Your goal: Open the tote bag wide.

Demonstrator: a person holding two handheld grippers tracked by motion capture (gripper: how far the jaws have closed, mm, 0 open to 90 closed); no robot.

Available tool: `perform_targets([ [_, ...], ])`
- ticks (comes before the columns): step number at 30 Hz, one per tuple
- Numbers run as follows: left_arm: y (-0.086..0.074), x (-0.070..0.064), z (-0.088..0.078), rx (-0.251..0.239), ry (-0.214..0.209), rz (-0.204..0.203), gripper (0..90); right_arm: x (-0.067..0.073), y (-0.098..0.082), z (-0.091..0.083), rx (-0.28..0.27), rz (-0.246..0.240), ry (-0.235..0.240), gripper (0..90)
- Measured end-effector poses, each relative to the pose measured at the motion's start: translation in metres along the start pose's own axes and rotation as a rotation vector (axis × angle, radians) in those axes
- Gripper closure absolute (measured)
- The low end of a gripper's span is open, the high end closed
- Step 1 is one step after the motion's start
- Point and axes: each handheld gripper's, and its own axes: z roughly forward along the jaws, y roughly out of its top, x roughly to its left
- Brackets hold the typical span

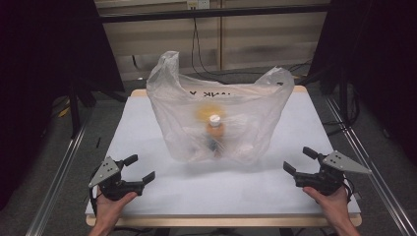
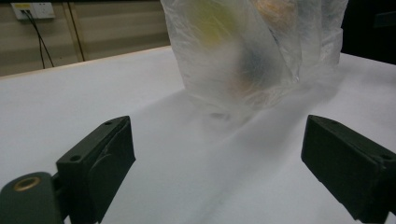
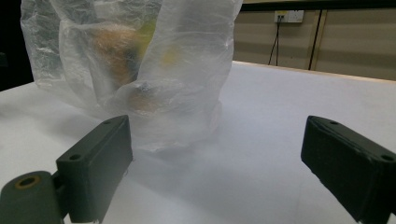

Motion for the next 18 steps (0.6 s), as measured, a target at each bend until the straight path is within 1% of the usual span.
perform_targets([
  [1,0.001,-0.001,0.001,0.002,-0.008,-0.002,11.9,0.000,0.000,0.000,-0.001,0.006,0.003,10.1],
  [2,0.001,0.000,0.000,-0.002,-0.033,-0.006,12.6,0.000,0.000,0.000,-0.001,0.006,0.005,11.1],
  [3,0.001,-0.001,0.000,0.002,-0.017,-0.009,14.8,0.000,0.000,0.000,0.002,0.010,0.009,12.7],
  [4,0.001,-0.001,0.000,0.002,-0.017,-0.009,17.4,-0.001,0.000,-0.001,0.003,0.011,0.011,15.5],
  [5,0.001,-0.002,0.001,0.000,-0.019,-0.015,17.4,-0.001,0.000,-0.001,0.003,0.011,0.011,15.5],
  [6,0.002,-0.002,0.001,0.018,-0.023,0.000,18.8,-0.001,0.000,-0.001,0.003,0.007,0.020,18.2],
  [7,0.002,-0.003,0.002,0.017,-0.025,0.000,20.4,-0.001,0.000,-0.001,0.003,-0.005,0.027,20.3],
  [8,0.003,-0.004,0.003,0.023,-0.038,0.003,25.0,0.002,0.000,0.001,0.006,-0.012,0.041,25.5],
  [9,0.004,-0.006,0.004,0.035,-0.062,0.011,27.7,0.002,0.000,0.001,0.012,-0.011,0.051,28.1],
  [11,0.005,-0.007,0.005,0.035,-0.069,0.009,31.8,0.004,0.000,0.001,0.013,-0.011,0.073,32.6],
  [12,0.006,-0.010,0.006,0.032,-0.078,0.006,31.8,0.004,0.000,0.001,0.013,-0.011,0.073,32.6],
  [13,0.007,-0.012,0.007,0.034,-0.087,0.017,34.2,0.005,0.000,0.001,0.007,-0.015,0.076,37.3],
  [14,0.008,-0.013,0.007,0.037,-0.092,0.023,36.8,0.005,0.001,0.001,0.009,-0.018,0.091,41.3],
  [15,0.009,-0.015,0.008,0.043,-0.096,0.035,38.3,0.005,0.002,0.001,0.008,-0.012,0.098,42.7],
  [16,0.009,-0.018,0.009,0.051,-0.109,0.025,42.4,0.006,0.004,0.000,0.005,-0.022,0.107,49.2],
  [17,0.009,-0.018,0.009,0.044,-0.121,0.040,45.6,0.007,0.004,0.000,0.002,-0.018,0.109,50.9],
  [18,0.009,-0.018,0.009,0.044,-0.121,0.040,49.2,0.007,0.004,0.000,0.002,-0.018,0.109,50.9],
])
